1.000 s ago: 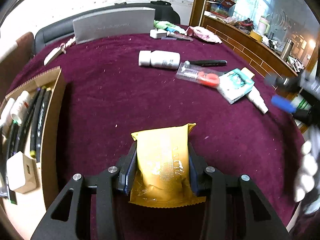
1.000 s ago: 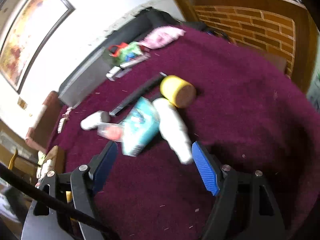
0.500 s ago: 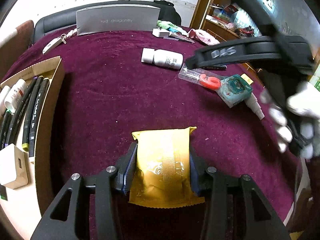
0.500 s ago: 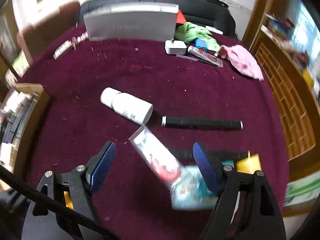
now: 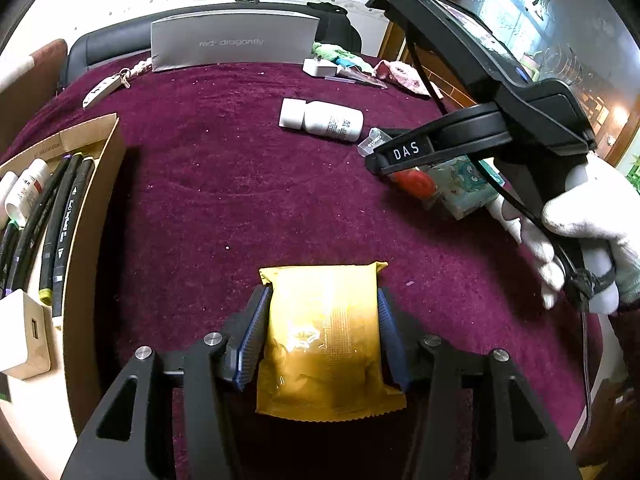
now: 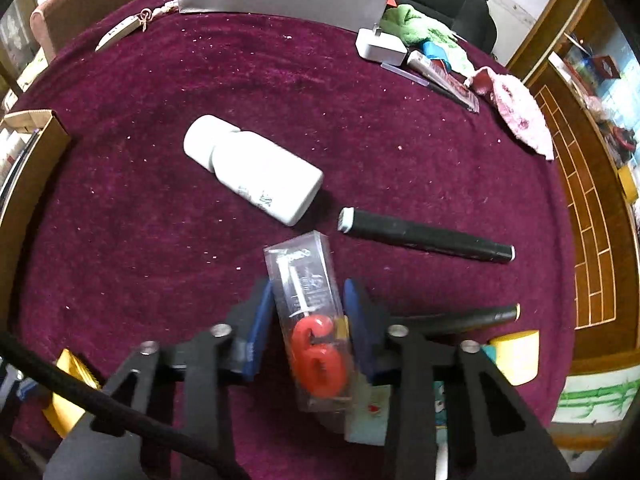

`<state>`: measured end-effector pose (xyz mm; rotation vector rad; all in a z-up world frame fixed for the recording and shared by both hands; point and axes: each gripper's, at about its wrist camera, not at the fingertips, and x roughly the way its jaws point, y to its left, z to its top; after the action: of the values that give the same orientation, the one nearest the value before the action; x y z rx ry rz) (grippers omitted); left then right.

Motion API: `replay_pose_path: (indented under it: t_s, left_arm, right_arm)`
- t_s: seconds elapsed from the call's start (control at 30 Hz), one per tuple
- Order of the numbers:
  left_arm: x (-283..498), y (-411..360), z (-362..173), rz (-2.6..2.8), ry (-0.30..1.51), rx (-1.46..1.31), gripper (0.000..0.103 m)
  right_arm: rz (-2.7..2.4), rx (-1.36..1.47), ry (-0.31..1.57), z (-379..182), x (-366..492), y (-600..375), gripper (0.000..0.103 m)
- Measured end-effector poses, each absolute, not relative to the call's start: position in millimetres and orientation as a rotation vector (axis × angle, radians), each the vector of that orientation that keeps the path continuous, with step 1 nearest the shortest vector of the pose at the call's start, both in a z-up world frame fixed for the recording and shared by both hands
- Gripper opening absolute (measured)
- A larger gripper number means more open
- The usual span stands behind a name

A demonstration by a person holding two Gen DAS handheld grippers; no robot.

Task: Organize objects
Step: 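Grasp the clear box with red candle using the right tool, then carry the yellow packet with left tool while right tool carries the candle box to the tray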

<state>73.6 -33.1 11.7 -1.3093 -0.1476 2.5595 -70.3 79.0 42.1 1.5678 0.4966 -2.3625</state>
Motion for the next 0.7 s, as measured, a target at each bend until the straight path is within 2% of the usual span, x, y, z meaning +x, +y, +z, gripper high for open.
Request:
replay_pose_path:
  t_s: [0.13,0.2,0.3,0.5,0.7]
  left_arm:
    - [72.8,-34.3,11.5,2.558,-0.160,-1.302,0.046]
    - [71.6,-38.5,11.5,2.558,-0.191,-1.295,0.039]
    - [70.5,-45.9,11.6,2.534,-0.258,-1.286,0.039]
    - [90.6,-49.8,24.5,2.536,-0.274,-1.233,0.039]
    - [119.8,-58.5,47.8,2.554,-0.280,-1.146,0.039]
  right_arm:
    - [-2.376,1.589,0.441,42.0,-62.6,80.4,0.027]
    - [-2.374,1.593,0.372,43.7,-55.5,85.3,0.026]
    - [-2.380,1.587,0.256,48.3,-43.2,96.4,0.026]
    - [-2.386,1.521,0.041,69.8,-6.1,119.0,0.026]
    - [-2.376,1.421,-0.064,96.4,28.3,123.0,0.026]
